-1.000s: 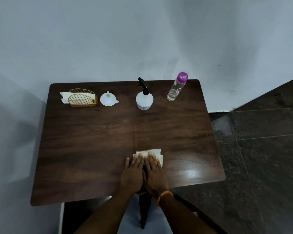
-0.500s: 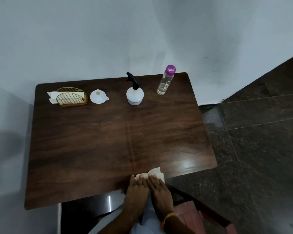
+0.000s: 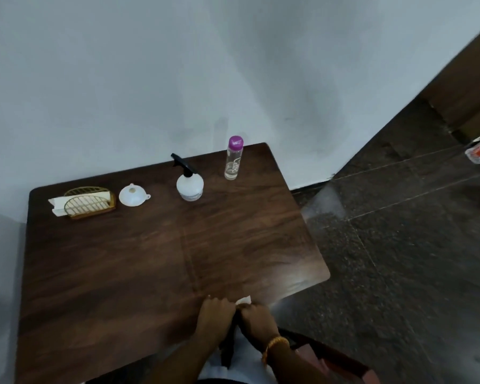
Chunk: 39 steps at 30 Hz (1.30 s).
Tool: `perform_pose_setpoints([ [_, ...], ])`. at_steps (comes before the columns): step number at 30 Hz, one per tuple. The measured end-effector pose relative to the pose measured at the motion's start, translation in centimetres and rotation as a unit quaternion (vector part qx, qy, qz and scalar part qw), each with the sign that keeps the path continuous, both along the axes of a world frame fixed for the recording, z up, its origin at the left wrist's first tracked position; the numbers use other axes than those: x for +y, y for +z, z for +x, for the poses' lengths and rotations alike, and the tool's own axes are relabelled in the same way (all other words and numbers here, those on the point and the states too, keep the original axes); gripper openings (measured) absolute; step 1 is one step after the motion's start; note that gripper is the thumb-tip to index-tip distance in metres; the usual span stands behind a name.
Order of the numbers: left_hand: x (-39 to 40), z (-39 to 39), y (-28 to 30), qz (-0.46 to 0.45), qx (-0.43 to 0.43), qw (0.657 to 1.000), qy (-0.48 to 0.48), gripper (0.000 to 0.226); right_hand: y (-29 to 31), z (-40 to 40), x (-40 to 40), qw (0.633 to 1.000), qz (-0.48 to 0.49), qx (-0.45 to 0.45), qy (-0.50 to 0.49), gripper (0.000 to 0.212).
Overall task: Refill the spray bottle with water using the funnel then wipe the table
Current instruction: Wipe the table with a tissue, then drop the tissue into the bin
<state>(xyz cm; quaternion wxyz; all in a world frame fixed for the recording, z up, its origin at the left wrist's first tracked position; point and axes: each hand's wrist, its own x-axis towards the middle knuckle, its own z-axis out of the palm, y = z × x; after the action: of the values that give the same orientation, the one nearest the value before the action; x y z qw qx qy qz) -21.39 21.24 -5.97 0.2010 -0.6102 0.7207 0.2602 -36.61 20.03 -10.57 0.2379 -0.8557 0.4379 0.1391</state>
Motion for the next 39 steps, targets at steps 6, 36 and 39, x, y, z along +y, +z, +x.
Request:
perform_pose_setpoints([
  [6, -6.6, 1.5, 2.9, -0.032, 0.064, 0.997, 0.006, 0.058, 6.8, -1.1, -7.2, 0.999, -0.024, -0.023, -0.028, 0.042],
  [36, -40.9, -22.2, 2.3, -0.115, 0.175, 0.977, 0.038, 0.025, 3.9, -23.5, -38.9, 0.971, -0.067, -0.056, -0.225, 0.031],
  [39, -42.6, -23.1, -0.7, -0.077, 0.125, 0.989, 0.019, 0.029, 1.9, -24.2, -40.9, 0.974, -0.057, -0.036, -0.215, 0.027],
])
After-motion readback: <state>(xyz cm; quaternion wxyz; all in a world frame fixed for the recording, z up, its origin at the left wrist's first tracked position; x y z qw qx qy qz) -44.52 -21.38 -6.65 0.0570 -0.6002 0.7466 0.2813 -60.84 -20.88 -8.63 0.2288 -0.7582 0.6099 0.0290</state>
